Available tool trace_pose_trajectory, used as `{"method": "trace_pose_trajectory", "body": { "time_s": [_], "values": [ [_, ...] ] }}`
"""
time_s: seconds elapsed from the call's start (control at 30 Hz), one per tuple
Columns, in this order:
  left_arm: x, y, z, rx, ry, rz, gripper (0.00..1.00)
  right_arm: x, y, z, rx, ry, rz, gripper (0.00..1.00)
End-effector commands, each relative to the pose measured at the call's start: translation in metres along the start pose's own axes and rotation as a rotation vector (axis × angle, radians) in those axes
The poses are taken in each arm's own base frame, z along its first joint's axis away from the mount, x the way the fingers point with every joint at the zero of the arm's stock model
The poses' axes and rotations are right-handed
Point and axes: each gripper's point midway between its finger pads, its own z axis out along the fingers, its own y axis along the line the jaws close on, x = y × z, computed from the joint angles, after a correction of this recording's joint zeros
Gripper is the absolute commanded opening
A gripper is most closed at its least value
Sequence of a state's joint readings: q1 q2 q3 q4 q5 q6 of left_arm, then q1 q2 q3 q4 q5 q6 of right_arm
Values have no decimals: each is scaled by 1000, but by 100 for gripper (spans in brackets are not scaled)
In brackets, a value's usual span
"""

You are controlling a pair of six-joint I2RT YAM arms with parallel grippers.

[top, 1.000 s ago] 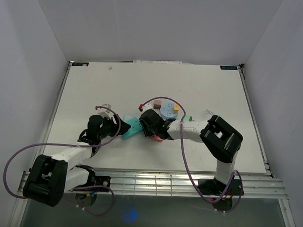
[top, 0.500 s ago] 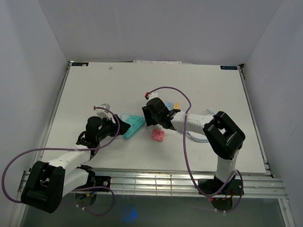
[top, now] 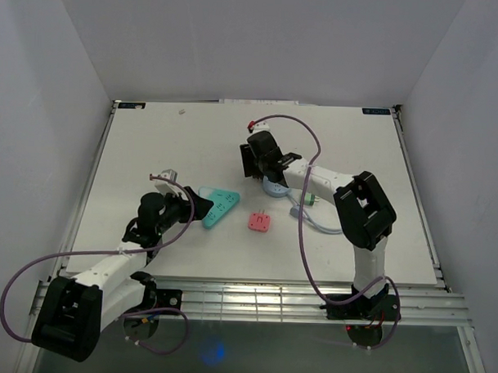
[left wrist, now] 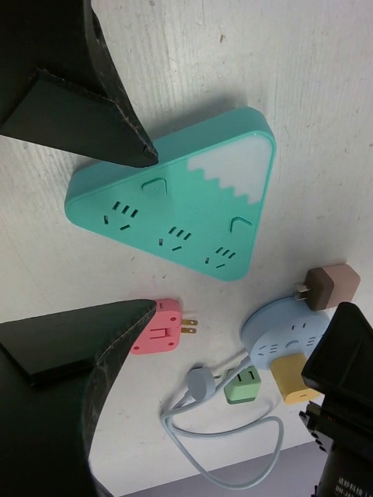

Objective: Insert the plug

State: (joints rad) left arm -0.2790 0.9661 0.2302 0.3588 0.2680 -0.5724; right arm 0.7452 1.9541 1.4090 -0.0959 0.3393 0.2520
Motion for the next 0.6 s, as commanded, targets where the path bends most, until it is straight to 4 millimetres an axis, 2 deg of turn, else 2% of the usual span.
{"method": "trace_pose_trajectory", "body": {
  "time_s": [0.0, 0.03, 0.07, 0.3, 0.43, 0.57],
  "values": [
    [3, 3, -3, -12, -3, 5, 80, 0, -9, 12, 41, 30, 1, 67],
    [3, 3, -3, -13, -4, 5, 80, -8, -9, 14, 48, 20, 16, 67],
    [3, 3, -3, -15, -5, 5, 80, 1, -14, 20, 76, 52, 28, 67],
    [2, 4, -3, -19, -10, 7, 80, 0, -18, 33, 133, 75, 63, 67],
    [2, 3, -3, -17, -10, 8, 80, 7, -22, 39, 156, 99, 62, 67],
    [1, 3, -4, -14, -14, 7, 80, 19, -15, 45, 118, 134, 59, 65]
  ]
}}
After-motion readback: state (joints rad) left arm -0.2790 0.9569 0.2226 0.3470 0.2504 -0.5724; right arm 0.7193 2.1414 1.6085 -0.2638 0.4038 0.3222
